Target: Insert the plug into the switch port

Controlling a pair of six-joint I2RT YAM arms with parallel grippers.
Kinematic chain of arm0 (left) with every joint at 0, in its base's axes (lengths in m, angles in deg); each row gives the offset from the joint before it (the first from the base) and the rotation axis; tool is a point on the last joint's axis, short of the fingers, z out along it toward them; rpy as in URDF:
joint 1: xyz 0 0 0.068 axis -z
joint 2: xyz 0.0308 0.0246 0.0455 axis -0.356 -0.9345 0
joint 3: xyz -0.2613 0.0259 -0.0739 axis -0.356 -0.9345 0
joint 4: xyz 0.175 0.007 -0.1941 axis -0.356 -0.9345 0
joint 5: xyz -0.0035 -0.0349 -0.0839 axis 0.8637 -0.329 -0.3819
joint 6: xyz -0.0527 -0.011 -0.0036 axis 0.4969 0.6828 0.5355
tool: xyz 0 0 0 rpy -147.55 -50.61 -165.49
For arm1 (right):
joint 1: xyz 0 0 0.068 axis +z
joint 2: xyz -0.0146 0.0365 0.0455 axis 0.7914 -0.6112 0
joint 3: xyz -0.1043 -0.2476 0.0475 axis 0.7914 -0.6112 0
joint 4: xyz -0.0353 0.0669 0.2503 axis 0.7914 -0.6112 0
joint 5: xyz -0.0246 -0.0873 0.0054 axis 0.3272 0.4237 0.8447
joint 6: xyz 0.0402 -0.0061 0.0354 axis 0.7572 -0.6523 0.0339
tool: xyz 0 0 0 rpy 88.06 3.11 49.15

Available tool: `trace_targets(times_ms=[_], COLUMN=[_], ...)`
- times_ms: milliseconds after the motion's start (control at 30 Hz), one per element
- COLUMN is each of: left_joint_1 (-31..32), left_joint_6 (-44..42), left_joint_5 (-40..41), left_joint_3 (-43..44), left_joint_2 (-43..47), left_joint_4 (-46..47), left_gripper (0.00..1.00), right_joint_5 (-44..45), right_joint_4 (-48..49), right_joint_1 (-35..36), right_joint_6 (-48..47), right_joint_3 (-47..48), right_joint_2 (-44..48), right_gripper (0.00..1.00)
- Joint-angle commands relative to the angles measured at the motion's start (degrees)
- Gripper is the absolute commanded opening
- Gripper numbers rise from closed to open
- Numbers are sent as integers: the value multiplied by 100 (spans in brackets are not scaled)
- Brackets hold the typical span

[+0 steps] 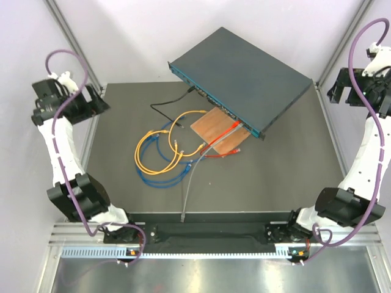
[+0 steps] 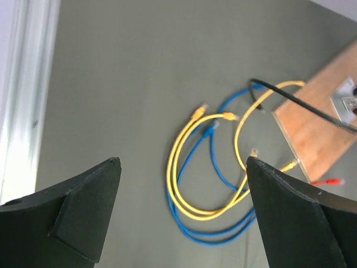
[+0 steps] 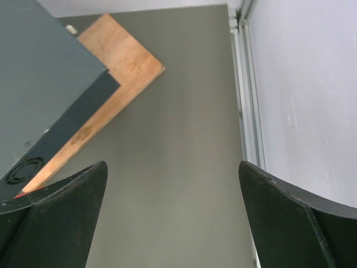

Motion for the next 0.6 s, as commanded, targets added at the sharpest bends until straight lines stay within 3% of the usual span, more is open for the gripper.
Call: trace_targets(times_ms=[0,33,167,267,433,567], left_joint_1=[192,419,1588,2328,3135,3568], left_joint_6=[-298,-307,-754,-720,-729,-729], left_joint_5=[-936,-1050,-630,-725,-964,-419], left_joint_3=[-852,-1212,-2977,-3726,-4282,-4038], left_joint_2=[671,838,1629,1667,957,95], left_joint_4=[993,1727,2846,3619,4826,5425], left_gripper=[99,99,98,89,73,55], right_joint_5=[-502,-581,-871,-968,-995,-942], right_joint_4=[329,338,242,128,-154,-180], right_joint_1=[15,15,24,33,33,33], right_joint_6=[-117,-56,85,120,121,129], right_joint_3=[-45,-72,-2,121,297,280], right_joint_2=[315,324,237,132,-18,-44], right_gripper=[100,100,100,100,100,100])
